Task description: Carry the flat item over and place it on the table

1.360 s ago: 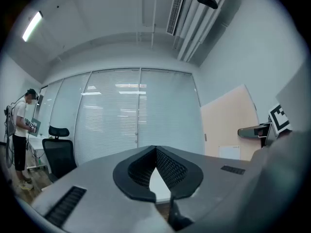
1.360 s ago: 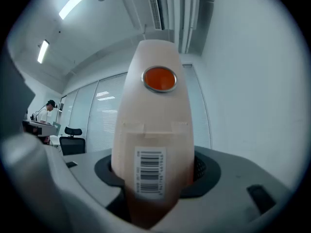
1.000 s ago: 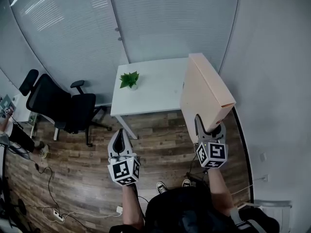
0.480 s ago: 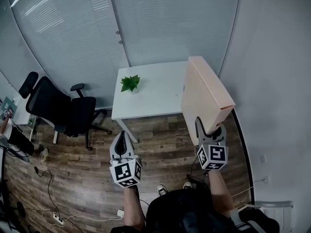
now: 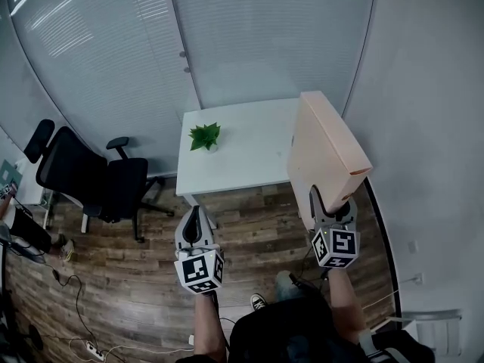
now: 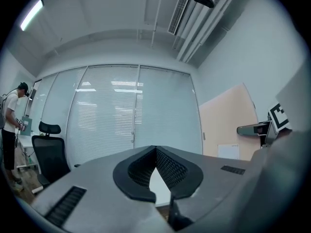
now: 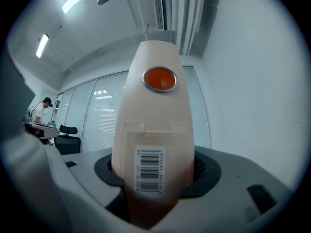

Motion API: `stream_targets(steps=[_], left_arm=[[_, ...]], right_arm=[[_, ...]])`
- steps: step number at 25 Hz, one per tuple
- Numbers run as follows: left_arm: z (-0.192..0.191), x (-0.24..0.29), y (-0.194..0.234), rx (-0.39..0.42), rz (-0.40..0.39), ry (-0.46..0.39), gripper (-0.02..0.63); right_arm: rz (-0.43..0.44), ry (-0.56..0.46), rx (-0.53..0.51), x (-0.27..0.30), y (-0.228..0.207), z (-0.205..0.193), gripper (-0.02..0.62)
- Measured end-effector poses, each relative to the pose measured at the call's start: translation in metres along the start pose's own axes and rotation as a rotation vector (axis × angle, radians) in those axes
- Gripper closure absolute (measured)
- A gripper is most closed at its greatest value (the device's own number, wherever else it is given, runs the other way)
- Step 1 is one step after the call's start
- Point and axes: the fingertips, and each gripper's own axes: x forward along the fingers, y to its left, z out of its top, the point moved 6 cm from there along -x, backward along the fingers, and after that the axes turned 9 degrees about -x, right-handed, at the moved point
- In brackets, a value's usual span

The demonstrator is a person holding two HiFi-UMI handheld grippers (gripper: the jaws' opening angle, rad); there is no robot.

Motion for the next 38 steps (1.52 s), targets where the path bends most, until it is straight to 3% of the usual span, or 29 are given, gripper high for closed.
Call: stream_targets(steps=[6, 12, 20, 27, 38], left_arm=[[-0.015, 0.063, 0.013, 0.008, 0.003, 0.026, 0.602], [-0.027, 0.178, 0.016, 0.036, 0.015, 0.017, 0.602], [-0.015, 0.304, 0.008, 0.044, 0.052, 0.007, 0.603], [-0.005, 0.354, 0.018, 0.034, 0.073, 0.021, 0.603], [-0.001, 0.396, 0.059, 0.031, 0.042, 0.015, 0.603]], right_arm=[[-0.001, 0.016, -0.012, 0.062, -0.002, -0.020, 0.319], [0.039, 0.002, -0.015, 0.180, -0.014, -0.044, 0.319], [0.103, 0.023, -0.010, 0.315, -0.043, -0.054, 0.318], [0.116, 0.043, -0.020, 0.378, -0.041, -0.047, 0.316], [0.094, 0.053, 0.001, 0.414, -0.011, -0.051, 0.316]])
